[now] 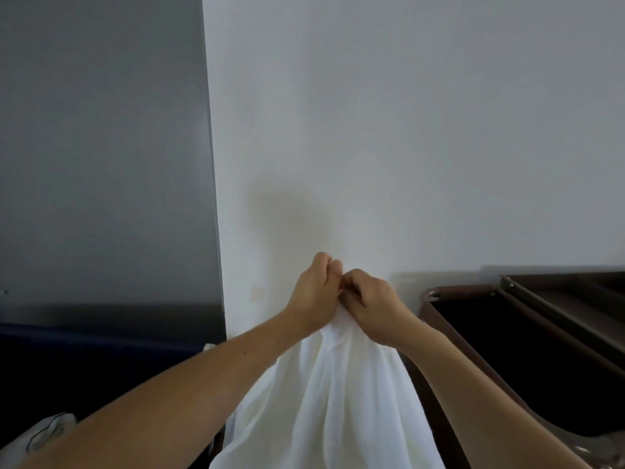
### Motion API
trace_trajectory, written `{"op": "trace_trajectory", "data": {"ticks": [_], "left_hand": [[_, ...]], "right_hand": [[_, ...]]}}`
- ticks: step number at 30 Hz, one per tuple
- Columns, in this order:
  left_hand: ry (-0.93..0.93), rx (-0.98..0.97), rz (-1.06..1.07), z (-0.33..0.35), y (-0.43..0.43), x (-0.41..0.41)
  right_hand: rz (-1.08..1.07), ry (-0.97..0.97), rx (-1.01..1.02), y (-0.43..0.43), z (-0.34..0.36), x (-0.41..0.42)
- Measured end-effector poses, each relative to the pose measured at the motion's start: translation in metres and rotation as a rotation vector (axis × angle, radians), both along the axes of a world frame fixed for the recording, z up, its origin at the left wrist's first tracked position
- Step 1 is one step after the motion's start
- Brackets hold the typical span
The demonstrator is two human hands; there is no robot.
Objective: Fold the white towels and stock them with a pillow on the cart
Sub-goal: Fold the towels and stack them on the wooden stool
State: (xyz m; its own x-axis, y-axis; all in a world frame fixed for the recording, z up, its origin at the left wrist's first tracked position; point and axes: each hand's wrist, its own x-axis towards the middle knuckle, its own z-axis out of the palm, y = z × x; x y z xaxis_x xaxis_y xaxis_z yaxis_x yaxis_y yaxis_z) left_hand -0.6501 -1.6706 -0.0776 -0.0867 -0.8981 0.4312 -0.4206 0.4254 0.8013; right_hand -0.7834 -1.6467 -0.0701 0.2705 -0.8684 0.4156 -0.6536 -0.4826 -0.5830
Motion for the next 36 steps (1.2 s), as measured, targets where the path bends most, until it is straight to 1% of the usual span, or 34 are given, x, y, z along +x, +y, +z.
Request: {"op": "trace_trajectory", "data": {"ticks": [2,4,7,9,11,13,14,15,17,19,20,21,22,25,26,28,30,31,32,33,34,36], "left_hand": [[0.000,0.002,0.040,-0.010,0.003,0.001],[-0.052,-0.026,0.060,-0.013,0.003,0.001],[-0.305,-0.166,0.038,-0.005,-0.003,0.002],[-0.417,-0.264,0.024,0.009,-0.010,0.006],[-0.438,-0.363,0.030,0.030,-0.017,0.011],[-0.434,-0.454,0.040,0.055,-0.019,0.011],[-0.430,-0.498,0.040,0.068,-0.018,0.010],[-0.424,-0.543,0.039,0.080,-0.016,0.008],[-0.409,-0.629,0.033,0.097,-0.012,0.005],[-0.398,-0.662,0.031,0.105,-0.011,0.005],[-0.382,-0.659,0.031,0.106,-0.012,0.007],[-0.362,-0.652,0.033,0.107,-0.012,0.009],[-0.345,-0.644,0.037,0.107,-0.013,0.010],[-0.331,-0.636,0.057,0.114,-0.012,0.012],[-0.326,-0.635,0.069,0.118,-0.013,0.012],[-0.316,-0.618,0.120,0.125,-0.019,0.015],[-0.313,-0.569,0.184,0.127,-0.027,0.021],[-0.308,-0.545,0.209,0.125,-0.031,0.024],[-0.305,-0.524,0.227,0.122,-0.035,0.026],[-0.308,-0.510,0.238,0.118,-0.037,0.026],[-0.314,-0.501,0.243,0.114,-0.038,0.025],[-0.319,-0.493,0.244,0.108,-0.038,0.025]], "right_hand": [[-0.034,-0.146,0.009,0.002,-0.006,0.002],[-0.071,-0.202,0.020,0.003,-0.012,0.007],[-0.148,-0.298,0.067,0.003,-0.021,0.006],[-0.160,-0.323,0.088,0.005,-0.026,-0.002],[-0.152,-0.277,0.058,0.010,-0.032,-0.005],[-0.161,-0.189,-0.032,0.012,-0.034,-0.006],[-0.166,-0.185,-0.067,0.013,-0.034,-0.006],[-0.164,-0.238,-0.091,0.013,-0.031,-0.006],[-0.157,-0.417,-0.112,0.013,-0.022,-0.009],[-0.173,-0.558,-0.106,0.014,-0.015,-0.011],[-0.192,-0.576,-0.109,0.014,-0.013,-0.012],[-0.216,-0.537,-0.107,0.013,-0.014,-0.014],[-0.247,-0.412,-0.093,0.011,-0.017,-0.017],[-0.302,0.296,0.004,0.004,-0.044,-0.023],[-0.287,0.434,0.035,0.003,-0.055,-0.023],[-0.268,0.607,0.053,0.007,-0.070,-0.021],[-0.252,0.802,0.035,0.014,-0.072,-0.011],[-0.236,0.865,0.047,0.018,-0.068,-0.006],[-0.196,0.858,0.064,0.022,-0.065,-0.002],[-0.148,0.741,0.081,0.024,-0.062,0.002],[-0.107,0.523,0.117,0.025,-0.059,0.004],[-0.061,0.009,0.214,0.024,-0.056,0.009]]}}
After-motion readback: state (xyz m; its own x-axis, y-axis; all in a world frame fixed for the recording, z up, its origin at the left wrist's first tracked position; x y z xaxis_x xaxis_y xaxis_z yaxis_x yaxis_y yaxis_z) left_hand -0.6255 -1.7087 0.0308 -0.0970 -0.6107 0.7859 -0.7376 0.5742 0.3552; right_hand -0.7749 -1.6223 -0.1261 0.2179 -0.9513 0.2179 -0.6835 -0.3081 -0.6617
